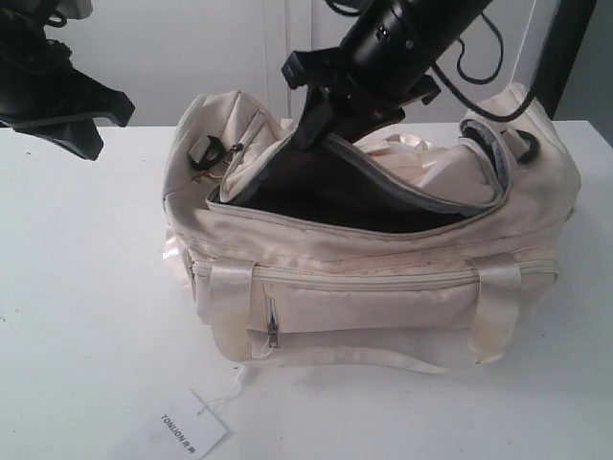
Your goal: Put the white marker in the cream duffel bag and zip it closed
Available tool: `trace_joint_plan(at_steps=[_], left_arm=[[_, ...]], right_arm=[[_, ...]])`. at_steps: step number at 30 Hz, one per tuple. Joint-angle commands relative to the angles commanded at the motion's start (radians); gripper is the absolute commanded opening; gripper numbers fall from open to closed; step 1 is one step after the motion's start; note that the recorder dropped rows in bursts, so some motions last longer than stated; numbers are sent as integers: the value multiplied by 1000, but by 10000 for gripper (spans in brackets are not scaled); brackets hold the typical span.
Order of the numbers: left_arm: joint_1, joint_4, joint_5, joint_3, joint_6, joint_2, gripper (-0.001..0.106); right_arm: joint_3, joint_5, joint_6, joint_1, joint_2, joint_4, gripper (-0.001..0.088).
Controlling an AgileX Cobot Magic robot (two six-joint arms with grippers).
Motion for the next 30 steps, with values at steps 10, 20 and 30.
trace_joint_plan(at_steps=[10, 20, 30], left_arm=[[0, 4, -27, 0, 0, 0, 0], [0, 4, -35, 0, 0, 0, 0], [0, 4, -42, 0, 0, 0, 0]], right_arm=[[0, 0, -9, 0, -56, -4, 420], [0, -164, 7, 0, 1, -4, 43], [0, -29, 49, 13, 123, 11, 0]])
